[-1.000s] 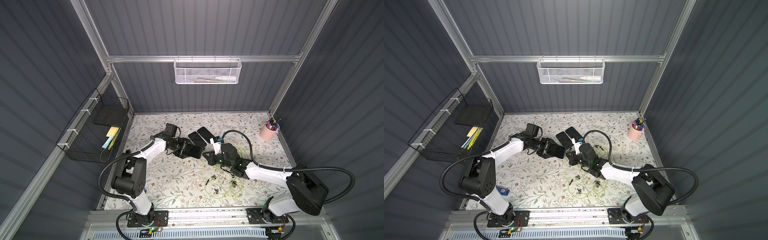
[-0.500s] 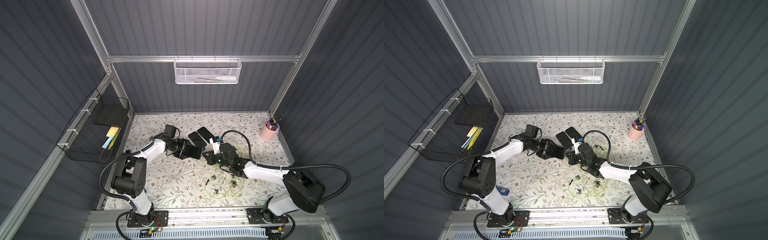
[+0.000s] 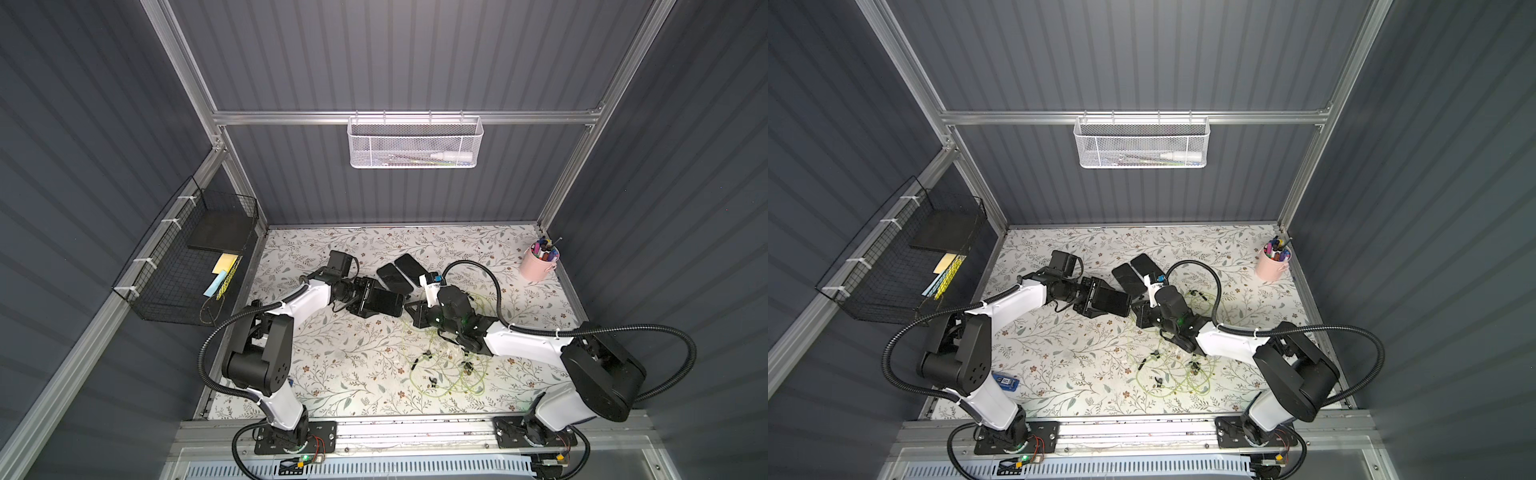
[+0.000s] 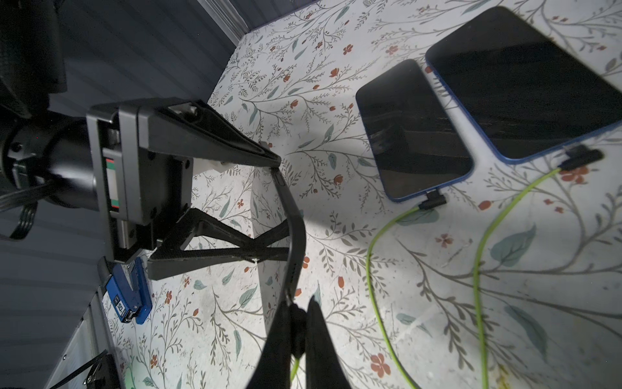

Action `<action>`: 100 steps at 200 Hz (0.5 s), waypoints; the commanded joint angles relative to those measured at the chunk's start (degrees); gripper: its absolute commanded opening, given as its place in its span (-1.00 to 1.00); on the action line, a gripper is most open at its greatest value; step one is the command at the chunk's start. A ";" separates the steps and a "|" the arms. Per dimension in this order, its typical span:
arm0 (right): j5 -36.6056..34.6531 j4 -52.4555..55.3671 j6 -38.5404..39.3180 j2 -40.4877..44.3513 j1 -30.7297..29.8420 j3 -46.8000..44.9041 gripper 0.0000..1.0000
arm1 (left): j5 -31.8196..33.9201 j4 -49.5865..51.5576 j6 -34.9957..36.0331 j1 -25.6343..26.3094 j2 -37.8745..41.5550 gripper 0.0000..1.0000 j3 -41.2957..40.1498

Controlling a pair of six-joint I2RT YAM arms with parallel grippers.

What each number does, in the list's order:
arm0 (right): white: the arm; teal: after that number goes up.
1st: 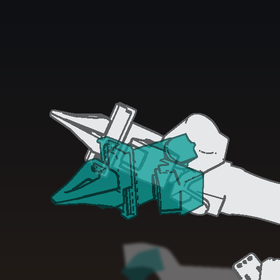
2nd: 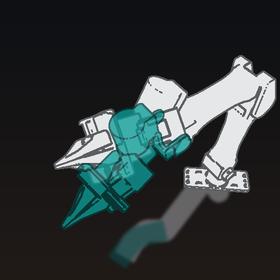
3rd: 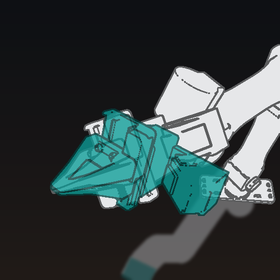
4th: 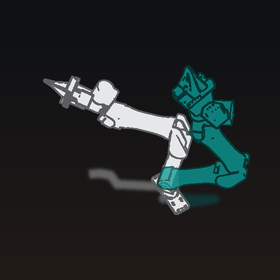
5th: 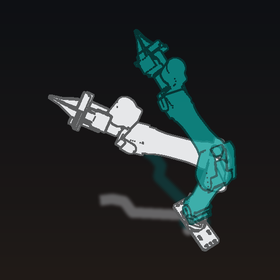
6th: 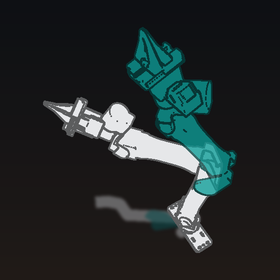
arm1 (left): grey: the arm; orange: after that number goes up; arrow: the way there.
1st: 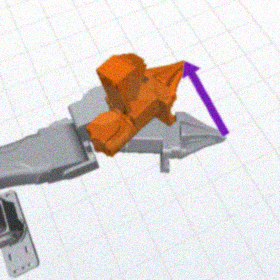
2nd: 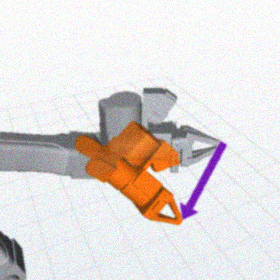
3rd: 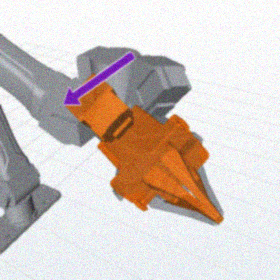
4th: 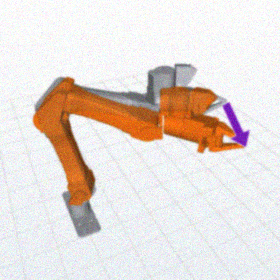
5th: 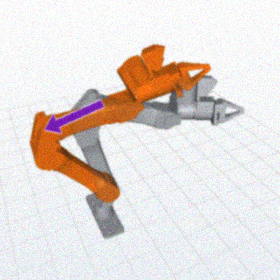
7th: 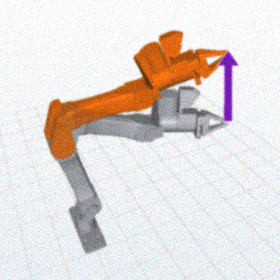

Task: Plug wired earphones into phones
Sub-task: Insert the wired earphone into the phone.

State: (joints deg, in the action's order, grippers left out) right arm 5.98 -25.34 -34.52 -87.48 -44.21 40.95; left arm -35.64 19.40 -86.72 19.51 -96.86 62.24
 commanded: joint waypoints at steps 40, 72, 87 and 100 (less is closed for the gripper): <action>0.92 -4.53 1.59 -0.92 -0.44 0.70 -1.00 | -5.62 -1.15 -0.65 0.44 1.06 -1.00 -0.24; 0.57 -4.20 1.90 -2.34 -0.66 1.70 -1.00 | -6.19 -1.48 -0.60 0.96 1.23 -1.00 0.43; 0.79 -3.87 2.07 -3.37 -0.87 2.69 -1.00 | -6.42 -1.95 -2.31 1.32 1.13 -1.00 0.67; 0.88 -3.75 2.35 -3.87 -1.06 3.30 -1.00 | -6.51 -2.23 -2.48 1.65 1.06 -1.00 0.70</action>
State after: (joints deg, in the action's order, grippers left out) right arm 5.82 -27.09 -33.74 -89.45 -44.25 41.56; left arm -35.20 18.17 -87.66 19.38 -96.86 62.17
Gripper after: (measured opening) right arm 0.091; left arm 0.746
